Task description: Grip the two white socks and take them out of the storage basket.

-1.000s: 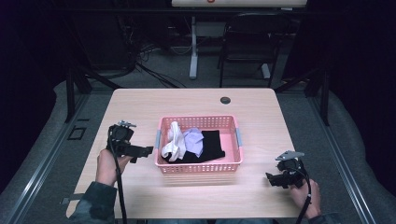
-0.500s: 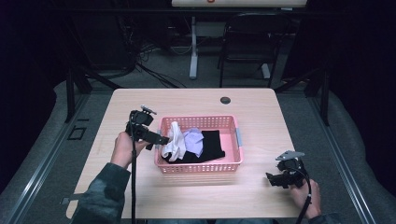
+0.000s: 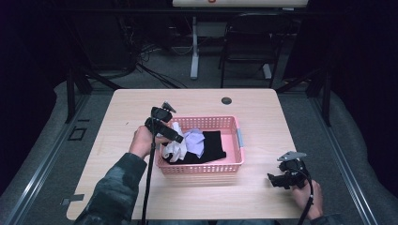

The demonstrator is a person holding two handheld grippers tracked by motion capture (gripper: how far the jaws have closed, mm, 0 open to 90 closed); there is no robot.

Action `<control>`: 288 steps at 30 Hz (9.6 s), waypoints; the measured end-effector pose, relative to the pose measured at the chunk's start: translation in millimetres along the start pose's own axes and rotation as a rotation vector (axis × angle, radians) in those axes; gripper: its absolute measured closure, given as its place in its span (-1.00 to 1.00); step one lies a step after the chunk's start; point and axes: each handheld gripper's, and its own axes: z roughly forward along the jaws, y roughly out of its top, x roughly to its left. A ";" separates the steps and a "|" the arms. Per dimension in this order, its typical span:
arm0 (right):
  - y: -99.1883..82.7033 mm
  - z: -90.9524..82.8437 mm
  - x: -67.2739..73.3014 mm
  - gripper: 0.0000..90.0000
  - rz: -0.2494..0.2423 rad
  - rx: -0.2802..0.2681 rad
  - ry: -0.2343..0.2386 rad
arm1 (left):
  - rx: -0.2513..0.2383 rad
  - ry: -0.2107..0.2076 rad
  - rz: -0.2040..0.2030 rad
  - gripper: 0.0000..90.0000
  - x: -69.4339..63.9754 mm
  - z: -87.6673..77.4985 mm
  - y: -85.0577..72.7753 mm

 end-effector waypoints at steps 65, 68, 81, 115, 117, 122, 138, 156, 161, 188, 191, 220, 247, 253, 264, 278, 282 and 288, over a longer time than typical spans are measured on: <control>6.5 4.8 4.6 -0.68 -0.035 0.014 0.020 | 0.056 0.014 0.117 0.96 -16.2 -0.6 30.7; 6.4 4.7 4.6 -0.68 -0.040 0.015 0.015 | 0.045 -0.005 0.117 0.96 -16.9 -10.9 32.4; 6.0 4.3 4.6 -0.68 -0.041 0.019 0.011 | 0.054 -0.019 0.148 0.96 -21.5 -38.1 48.5; 4.1 4.2 4.8 -0.68 -0.037 0.025 0.011 | 0.017 0.076 0.078 0.95 28.0 -110.4 17.5; 4.1 4.3 4.9 -0.68 -0.033 0.022 0.015 | 0.013 0.082 0.067 0.95 33.2 -114.9 13.2; 4.3 4.4 4.8 -0.68 -0.037 0.025 0.014 | -0.002 0.097 0.025 0.95 49.5 -126.0 -1.1; 4.1 4.5 4.7 -0.68 -0.038 0.031 0.008 | 0.007 0.140 -0.072 0.96 88.2 -140.0 -34.4; 3.7 4.3 5.0 -0.68 -0.037 0.030 0.006 | 0.057 0.162 -0.212 0.96 134.8 -104.1 -74.8; 4.0 4.5 4.9 -0.68 -0.040 0.030 0.010 | 0.073 0.163 -0.239 0.96 143.9 -86.6 -86.2; 4.1 5.7 5.4 -0.68 -0.037 0.029 0.008 | 0.101 0.180 -0.368 0.92 177.5 -25.5 -128.8; 4.1 5.8 5.6 -0.68 -0.036 0.029 0.006 | 0.097 0.180 -0.382 0.84 179.9 -23.7 -131.4; 4.3 6.4 6.2 -0.68 -0.038 0.032 0.008 | -0.005 0.169 -0.240 -0.71 121.3 -113.8 -84.0; 4.5 6.8 5.9 -0.68 -0.044 0.038 0.010 | -0.034 0.087 -0.040 -0.89 47.6 -104.5 -24.2; 4.1 6.3 5.7 -0.68 -0.040 0.030 0.016 | -0.038 0.073 -0.004 -0.89 29.8 -89.2 -12.5; 4.1 5.9 5.4 -0.68 -0.039 0.030 0.014 | -0.015 0.046 0.017 -0.90 9.8 -47.1 3.9; 4.0 5.2 4.9 -0.68 -0.040 0.031 0.018 | 0.038 0.045 0.011 -0.88 -3.7 7.0 11.3; 3.8 5.0 4.9 -0.68 -0.040 0.032 0.018 | 0.071 0.027 0.019 -0.65 -5.1 20.4 12.4; 3.9 4.9 4.7 -0.68 -0.039 0.032 0.018 | 0.098 0.013 0.014 -0.53 -6.4 34.6 12.1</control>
